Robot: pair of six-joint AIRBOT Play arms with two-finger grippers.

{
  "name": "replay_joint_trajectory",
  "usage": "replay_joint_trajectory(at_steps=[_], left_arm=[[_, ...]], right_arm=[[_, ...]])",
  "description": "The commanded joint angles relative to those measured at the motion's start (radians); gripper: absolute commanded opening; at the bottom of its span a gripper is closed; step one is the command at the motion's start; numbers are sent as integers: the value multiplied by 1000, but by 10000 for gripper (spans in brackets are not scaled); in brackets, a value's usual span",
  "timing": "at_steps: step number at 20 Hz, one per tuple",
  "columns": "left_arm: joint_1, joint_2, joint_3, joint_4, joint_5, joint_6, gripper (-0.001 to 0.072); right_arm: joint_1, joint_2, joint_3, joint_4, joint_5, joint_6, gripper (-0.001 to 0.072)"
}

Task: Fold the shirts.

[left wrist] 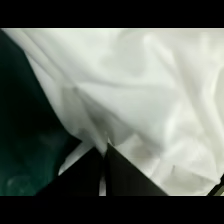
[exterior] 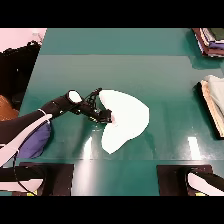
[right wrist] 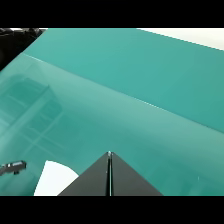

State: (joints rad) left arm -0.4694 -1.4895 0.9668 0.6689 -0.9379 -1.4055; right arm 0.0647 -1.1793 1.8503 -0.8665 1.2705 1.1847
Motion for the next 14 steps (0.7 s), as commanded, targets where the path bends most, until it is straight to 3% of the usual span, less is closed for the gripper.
replay_joint_trajectory(at_steps=[1, 5, 8, 9, 10, 11, 14], left_arm=[[66, 27, 27, 33, -66, 0, 26], [187, 159, 80, 247, -81, -39, 26], [231, 239, 104, 322, -83, -38, 26], [231, 250, 105, 334, -81, -36, 27], [231, 253, 105, 333, -85, -35, 27], [231, 251, 104, 334, -89, -35, 27], [231, 250, 104, 334, -87, -35, 27]], right_arm=[[0, 0, 0, -26, 51, 2, 15], [0, 1, -126, -187, 235, 103, 15], [6, 1, -383, -198, 255, 114, 26], [22, 0, -497, -198, 239, 117, 197], [41, 0, -611, -198, 202, 117, 417], [65, -1, -724, -189, 148, 118, 450], [173, -45, -1003, -25, -47, 115, 428]])
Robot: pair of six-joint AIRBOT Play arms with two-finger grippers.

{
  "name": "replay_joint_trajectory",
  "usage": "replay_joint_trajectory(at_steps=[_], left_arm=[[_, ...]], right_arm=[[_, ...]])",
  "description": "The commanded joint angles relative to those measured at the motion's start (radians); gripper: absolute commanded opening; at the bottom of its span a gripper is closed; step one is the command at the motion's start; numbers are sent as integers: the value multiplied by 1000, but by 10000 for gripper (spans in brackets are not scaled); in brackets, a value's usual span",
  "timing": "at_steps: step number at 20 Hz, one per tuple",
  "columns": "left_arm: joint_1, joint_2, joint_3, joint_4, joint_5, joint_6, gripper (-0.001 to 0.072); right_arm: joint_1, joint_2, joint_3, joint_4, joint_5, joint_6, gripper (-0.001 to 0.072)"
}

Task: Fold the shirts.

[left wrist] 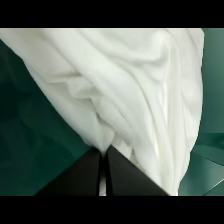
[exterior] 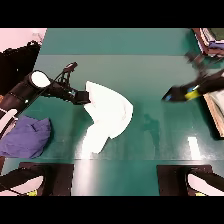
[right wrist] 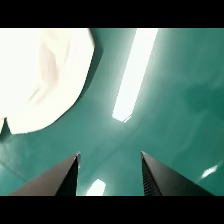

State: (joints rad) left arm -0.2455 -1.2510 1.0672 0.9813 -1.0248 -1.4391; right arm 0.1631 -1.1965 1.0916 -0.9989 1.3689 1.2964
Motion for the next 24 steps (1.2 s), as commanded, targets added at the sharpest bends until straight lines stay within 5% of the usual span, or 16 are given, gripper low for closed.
replay_joint_trajectory(at_steps=[1, 6, 14, 15, 16, 18, 24], left_arm=[[7, 12, 4, 22, -2, -2, 27], [7, 12, 4, 22, -12, -2, 27], [7, 12, 4, 23, -23, -1, 27], [7, 12, 4, 23, -24, -1, 27], [7, 12, 4, 23, -28, -1, 27], [7, 13, 5, 35, -45, -2, 26], [7, 140, 124, 471, -144, -80, 26]], right_arm=[[122, -63, -288, 147, -196, -3, 429], [294, -235, -260, 301, -371, -33, 384], [403, -371, -121, 299, -401, -29, 302], [409, -383, -114, 297, -400, -29, 209], [416, -390, -109, 292, -400, -29, 33], [409, -385, -93, 285, -402, -34, 14], [222, -163, 89, -94, -277, 60, 13]])
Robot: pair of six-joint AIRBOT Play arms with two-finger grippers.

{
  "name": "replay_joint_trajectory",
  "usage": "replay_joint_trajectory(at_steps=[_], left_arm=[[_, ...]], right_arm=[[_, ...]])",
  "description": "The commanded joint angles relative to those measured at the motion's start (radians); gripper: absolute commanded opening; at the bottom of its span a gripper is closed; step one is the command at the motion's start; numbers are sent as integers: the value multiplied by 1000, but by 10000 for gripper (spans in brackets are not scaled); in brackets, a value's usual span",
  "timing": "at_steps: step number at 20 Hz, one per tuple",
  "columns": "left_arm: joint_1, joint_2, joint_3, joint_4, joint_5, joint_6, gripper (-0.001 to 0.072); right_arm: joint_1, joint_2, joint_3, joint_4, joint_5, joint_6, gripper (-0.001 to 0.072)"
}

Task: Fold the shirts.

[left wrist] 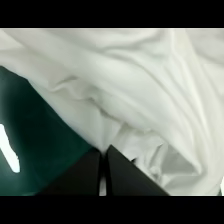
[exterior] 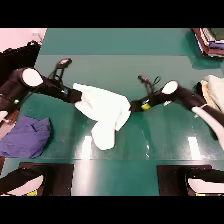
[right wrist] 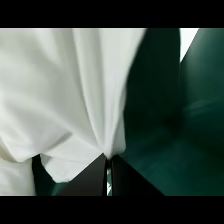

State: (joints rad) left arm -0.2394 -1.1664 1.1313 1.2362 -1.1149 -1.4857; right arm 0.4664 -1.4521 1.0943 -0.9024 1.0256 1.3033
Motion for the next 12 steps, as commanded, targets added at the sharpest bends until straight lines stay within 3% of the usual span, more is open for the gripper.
replay_joint_trajectory(at_steps=[1, 6, 12], left_arm=[[1, 88, 99, 265, -60, -33, 26], [1, 195, 306, 300, -45, -33, 26], [1, 203, 564, 299, -41, -25, 26]], right_arm=[[-129, 140, 138, -237, 93, 59, 13], [-324, 316, 389, -278, 119, 57, 12], [-380, 411, 617, -280, 122, 7, 13]])
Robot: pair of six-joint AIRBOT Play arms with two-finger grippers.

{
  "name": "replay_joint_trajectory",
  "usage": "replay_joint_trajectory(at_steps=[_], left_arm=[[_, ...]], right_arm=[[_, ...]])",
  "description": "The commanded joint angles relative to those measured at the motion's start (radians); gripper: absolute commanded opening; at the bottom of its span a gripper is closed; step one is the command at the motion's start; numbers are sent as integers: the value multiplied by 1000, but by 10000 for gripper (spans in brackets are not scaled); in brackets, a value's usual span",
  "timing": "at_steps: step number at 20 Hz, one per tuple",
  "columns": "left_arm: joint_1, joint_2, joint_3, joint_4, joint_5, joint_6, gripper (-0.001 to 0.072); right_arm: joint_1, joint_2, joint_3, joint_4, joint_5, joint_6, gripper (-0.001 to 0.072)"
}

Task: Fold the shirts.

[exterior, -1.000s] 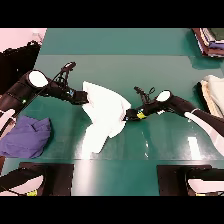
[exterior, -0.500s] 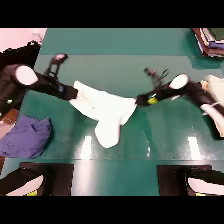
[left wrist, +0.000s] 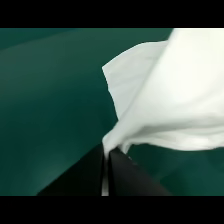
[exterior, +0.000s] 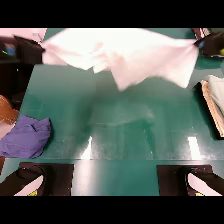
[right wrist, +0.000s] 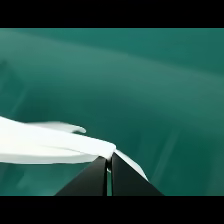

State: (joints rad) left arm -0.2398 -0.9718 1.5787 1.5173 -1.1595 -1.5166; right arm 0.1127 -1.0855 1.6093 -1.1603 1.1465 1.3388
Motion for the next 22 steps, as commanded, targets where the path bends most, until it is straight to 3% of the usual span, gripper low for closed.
replay_joint_trajectory(at_steps=[1, 10, 15, 18, 22], left_arm=[[1, 9, 162, 18, 6, 6, 27], [1, 9, 357, -61, -31, 6, 27], [1, 10, 555, -234, -137, 6, 27], [1, 52, 586, -357, -80, 6, 26], [2, 66, 557, -299, -31, 28, 26]], right_arm=[[-26, 53, 140, -22, 3, -41, 13], [-26, 78, 230, -21, 41, -51, 13], [-26, 193, 230, -69, 32, -110, 12], [-26, 266, 230, -160, 31, -101, 11], [-26, 252, 230, -204, 45, -64, 11]])
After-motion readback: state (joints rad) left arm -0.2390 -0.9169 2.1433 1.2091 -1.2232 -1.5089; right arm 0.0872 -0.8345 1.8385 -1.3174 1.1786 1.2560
